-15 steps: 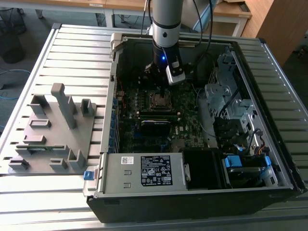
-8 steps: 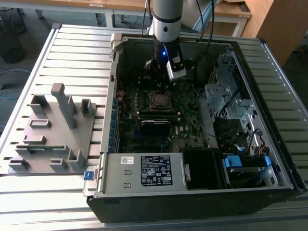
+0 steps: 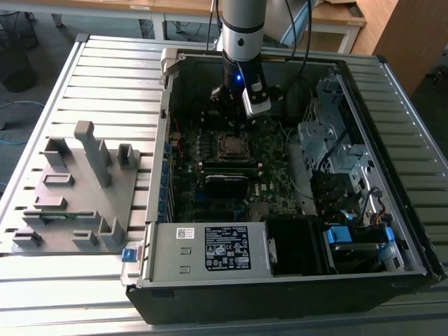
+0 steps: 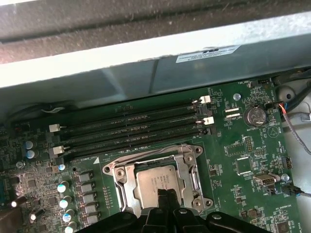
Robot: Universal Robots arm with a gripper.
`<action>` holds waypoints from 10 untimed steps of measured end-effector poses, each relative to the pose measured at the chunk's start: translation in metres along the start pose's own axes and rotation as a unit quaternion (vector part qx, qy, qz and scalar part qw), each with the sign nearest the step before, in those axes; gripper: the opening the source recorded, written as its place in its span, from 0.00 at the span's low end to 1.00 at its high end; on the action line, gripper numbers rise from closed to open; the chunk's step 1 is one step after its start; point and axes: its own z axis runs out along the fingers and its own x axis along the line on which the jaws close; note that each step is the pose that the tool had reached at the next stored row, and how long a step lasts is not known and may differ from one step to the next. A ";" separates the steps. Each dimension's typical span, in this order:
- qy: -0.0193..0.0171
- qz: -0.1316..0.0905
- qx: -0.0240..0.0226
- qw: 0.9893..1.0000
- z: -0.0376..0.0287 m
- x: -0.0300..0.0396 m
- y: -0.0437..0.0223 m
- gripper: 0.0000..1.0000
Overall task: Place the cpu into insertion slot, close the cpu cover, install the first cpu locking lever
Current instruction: 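Install the first cpu locking lever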
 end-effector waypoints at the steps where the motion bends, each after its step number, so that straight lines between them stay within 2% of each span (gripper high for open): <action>1: 0.000 0.000 0.000 1.000 0.0000 0.0000 0.0000 0.10; 3: 0.000 0.000 0.001 1.000 0.0000 0.0000 0.0000 0.10; 7: -0.002 -0.001 0.009 1.000 0.0001 -0.0001 -0.0001 0.10; 10: -0.002 -0.001 0.010 1.000 0.0000 -0.0002 -0.0008 0.10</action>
